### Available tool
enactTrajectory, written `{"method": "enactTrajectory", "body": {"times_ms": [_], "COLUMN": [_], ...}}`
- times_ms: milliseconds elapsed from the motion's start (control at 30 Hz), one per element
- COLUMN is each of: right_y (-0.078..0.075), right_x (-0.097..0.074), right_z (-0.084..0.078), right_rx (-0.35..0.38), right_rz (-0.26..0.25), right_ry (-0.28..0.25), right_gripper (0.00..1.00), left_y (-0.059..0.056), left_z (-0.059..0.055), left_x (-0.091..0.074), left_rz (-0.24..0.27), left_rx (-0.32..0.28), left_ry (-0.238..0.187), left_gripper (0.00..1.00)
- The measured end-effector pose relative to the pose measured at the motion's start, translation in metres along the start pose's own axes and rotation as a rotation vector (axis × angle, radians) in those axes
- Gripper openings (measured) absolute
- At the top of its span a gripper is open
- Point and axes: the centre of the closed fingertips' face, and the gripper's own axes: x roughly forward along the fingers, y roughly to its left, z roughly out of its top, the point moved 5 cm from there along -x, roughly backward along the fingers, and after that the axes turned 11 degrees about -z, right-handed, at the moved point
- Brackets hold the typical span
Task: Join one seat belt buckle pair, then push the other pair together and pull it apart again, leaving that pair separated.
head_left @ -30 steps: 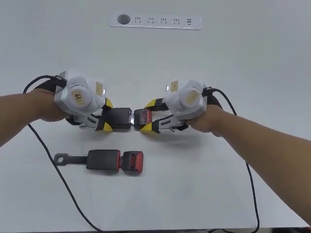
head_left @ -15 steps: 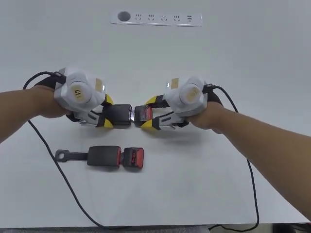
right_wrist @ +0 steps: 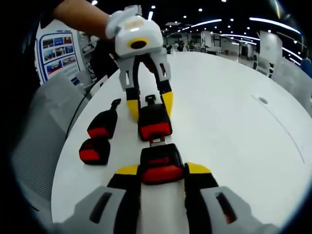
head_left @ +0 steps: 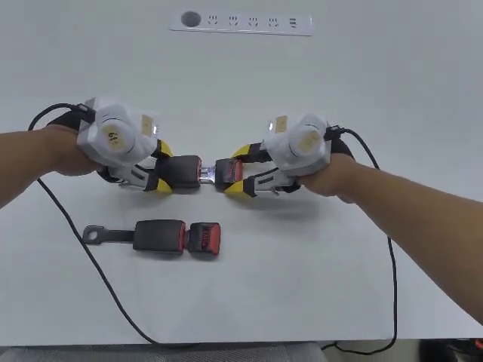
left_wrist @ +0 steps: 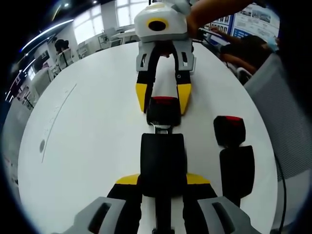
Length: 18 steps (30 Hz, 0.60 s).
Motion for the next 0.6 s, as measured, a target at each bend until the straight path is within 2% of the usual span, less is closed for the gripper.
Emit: {"method": "enactTrajectory", "body": {"times_ms": [267,600], "right_y": [-0.003,-0.008], "right_x": [-0.003,-0.019], "right_z": [-0.005,-0.021], "right_rx": [-0.003,-0.003], "right_rz": [-0.005,-0.021], "right_ry": [-0.003,0.004], "right_gripper": [0.34,0.35], "left_y": [-0.001,-0.001], "left_z": [0.0,0.0], "left_x": [0.0,0.001], "left_rz": [0.002,0.004], "left_rx": [-0.007,-0.011], "left_ry": [0.001,0.012], "left_gripper": [0.33,0.33]}}
